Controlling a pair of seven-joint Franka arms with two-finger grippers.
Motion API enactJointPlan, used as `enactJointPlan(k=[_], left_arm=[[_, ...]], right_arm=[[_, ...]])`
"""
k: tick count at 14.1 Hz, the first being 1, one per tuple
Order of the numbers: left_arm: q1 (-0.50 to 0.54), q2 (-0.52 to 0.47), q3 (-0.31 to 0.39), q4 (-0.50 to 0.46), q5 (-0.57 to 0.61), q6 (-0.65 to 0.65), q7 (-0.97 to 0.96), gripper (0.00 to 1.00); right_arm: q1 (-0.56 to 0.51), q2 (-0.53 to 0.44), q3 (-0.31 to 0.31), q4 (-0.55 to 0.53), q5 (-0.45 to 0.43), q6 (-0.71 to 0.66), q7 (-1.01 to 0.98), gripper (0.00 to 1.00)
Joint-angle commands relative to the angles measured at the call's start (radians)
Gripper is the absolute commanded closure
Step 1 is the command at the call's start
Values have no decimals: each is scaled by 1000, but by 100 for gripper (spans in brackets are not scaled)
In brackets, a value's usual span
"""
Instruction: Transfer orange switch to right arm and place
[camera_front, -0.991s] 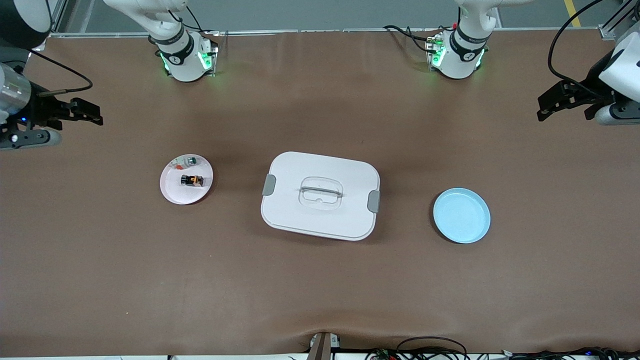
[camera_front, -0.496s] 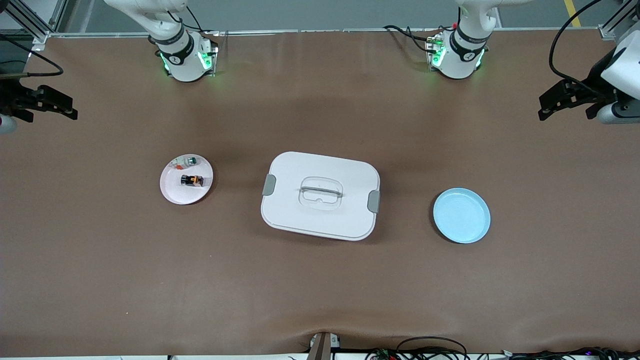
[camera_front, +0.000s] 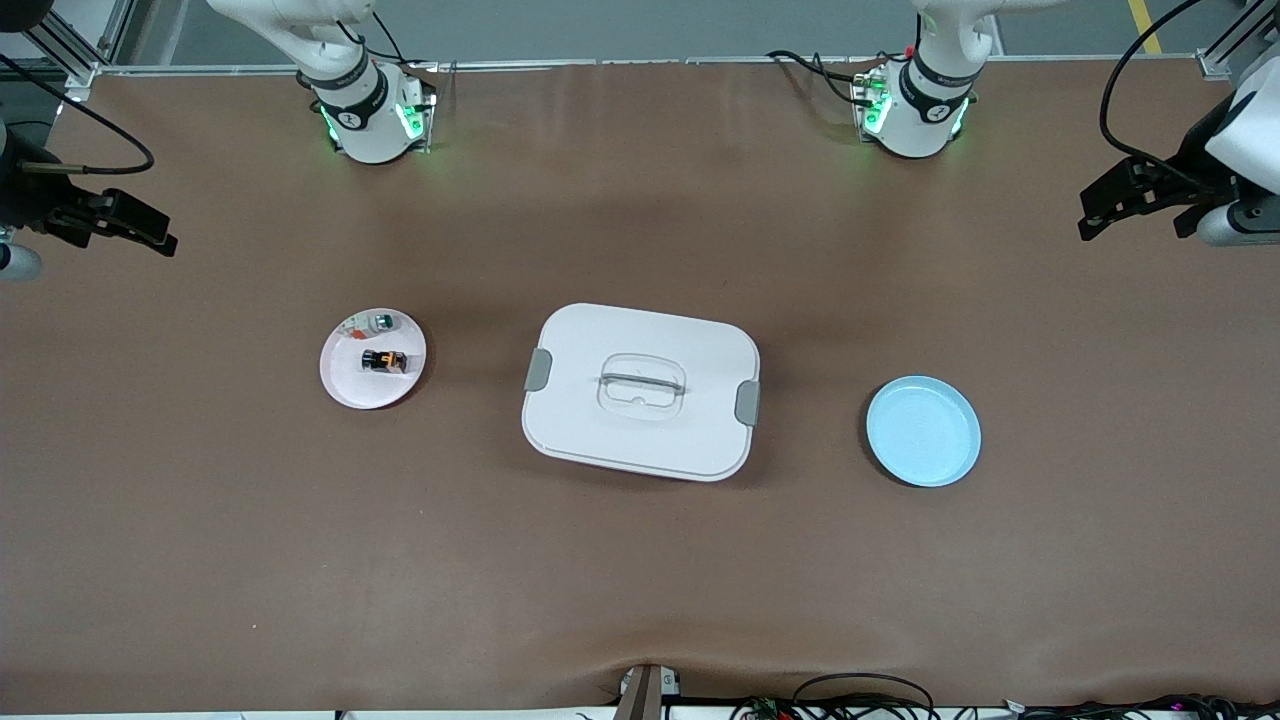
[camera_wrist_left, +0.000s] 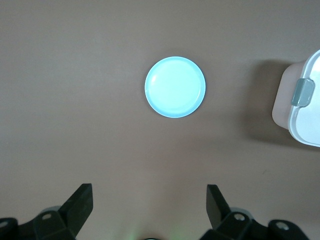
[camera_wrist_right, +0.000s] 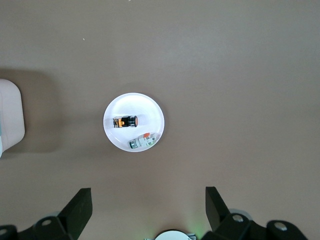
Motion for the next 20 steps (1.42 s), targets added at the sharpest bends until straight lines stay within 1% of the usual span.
enactJointPlan(k=[1,3,10,13,15,16,17,18,20], left_arm=[[2,-10,-2,7,0,-9,15,0],[2,-9,0,8,0,-9,13,0],[2,-4,0,14,1,-9,11,0],[3,-2,0,16,3,-9,16,0],[3,-1,0,16,3,-9,18,0],[3,-1,0,16,3,-9,19,0],[3,-1,0,16,3,-9,19,0],[3,-1,0,16,3,-9,21,0],[3,-1,0,23,3,-9,19,0]], right_arm=[[-23,13,-3,30,18,-15,-82,0],[-49,16,-7,47,27,-24,-231,0],[-86,19,-7,109,30,-1,-238,0],[-77,13,-9,113,23,-3,-239,0],[-71,13,-18,115,36,-12,-238,0],[-63,21,-18,133,30,-15,-241,0],[-57,31,-17,176,29,-17,-243,0],[-54,57,-17,202,26,-32,-243,0],[-52,60,-18,207,24,-44,-241,0]])
